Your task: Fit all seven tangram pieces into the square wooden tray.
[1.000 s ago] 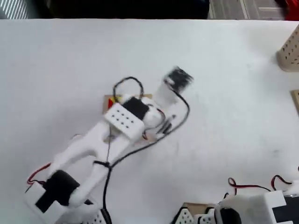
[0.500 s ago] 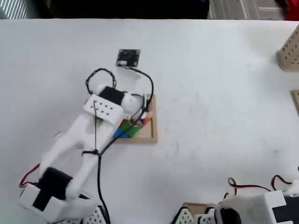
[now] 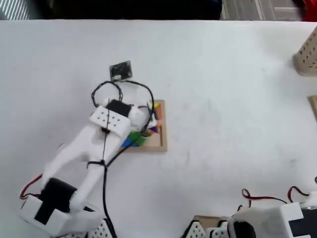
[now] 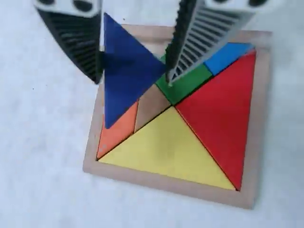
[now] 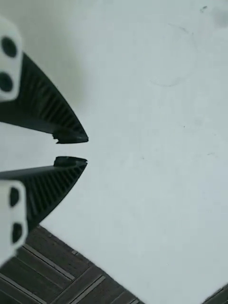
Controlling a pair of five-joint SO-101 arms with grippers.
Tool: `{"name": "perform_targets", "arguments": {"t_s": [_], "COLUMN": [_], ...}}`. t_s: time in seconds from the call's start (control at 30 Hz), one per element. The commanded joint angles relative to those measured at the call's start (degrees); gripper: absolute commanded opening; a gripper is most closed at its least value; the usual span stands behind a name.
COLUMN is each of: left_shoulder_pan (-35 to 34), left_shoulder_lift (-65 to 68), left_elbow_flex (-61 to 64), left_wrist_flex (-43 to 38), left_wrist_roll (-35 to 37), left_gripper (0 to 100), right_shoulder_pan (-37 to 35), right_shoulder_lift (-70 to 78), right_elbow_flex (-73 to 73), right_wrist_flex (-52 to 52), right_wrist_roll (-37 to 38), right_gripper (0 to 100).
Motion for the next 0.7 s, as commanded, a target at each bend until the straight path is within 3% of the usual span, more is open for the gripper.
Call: {"name": "perform_targets", "arguments": {"t_s": [0.0,0.1,0.2,0.27,0.37,0.5,0.57,0.67], "left_shoulder_pan": [-0.6,-0.3,-0.3,0.1,3.9,10.4,13.1,15.2], "left_shoulder_lift": [-3.0,-3.3,-3.4,-3.5,-3.5,-3.0,-3.0,-2.7], "left_elbow_flex": [-0.3,-0.3,-0.4,-1.0,-2.0,-1.8,-1.8,-1.8], "left_wrist_flex": [1.0,1.8,2.2,3.1,5.7,6.2,7.1,8.8], "left_wrist_roll": [0.8,0.6,-0.1,-4.3,-13.5,-26.4,-30.0,-32.4], "left_gripper": [40,46,45,42,31,0,7,3], "right_shoulder_pan": [0.0,0.0,0.0,0.0,0.0,0.0,0.0,0.0], "right_shoulder_lift": [-0.5,-0.5,-0.5,-0.5,-0.5,-0.5,-0.5,-0.5], "right_elbow_flex": [-0.1,-0.1,-0.1,-0.1,-0.1,-0.1,-0.1,-0.1], "right_wrist_flex": [-1.7,-1.7,-1.7,-1.7,-1.7,-1.7,-1.7,-1.7], "right_wrist_roll": [-0.2,-0.2,-0.2,-0.2,-0.2,-0.2,-0.2,-0.2], "right_gripper": [6.3,6.3,6.3,6.3,6.3,6.3,6.3,6.3]}}
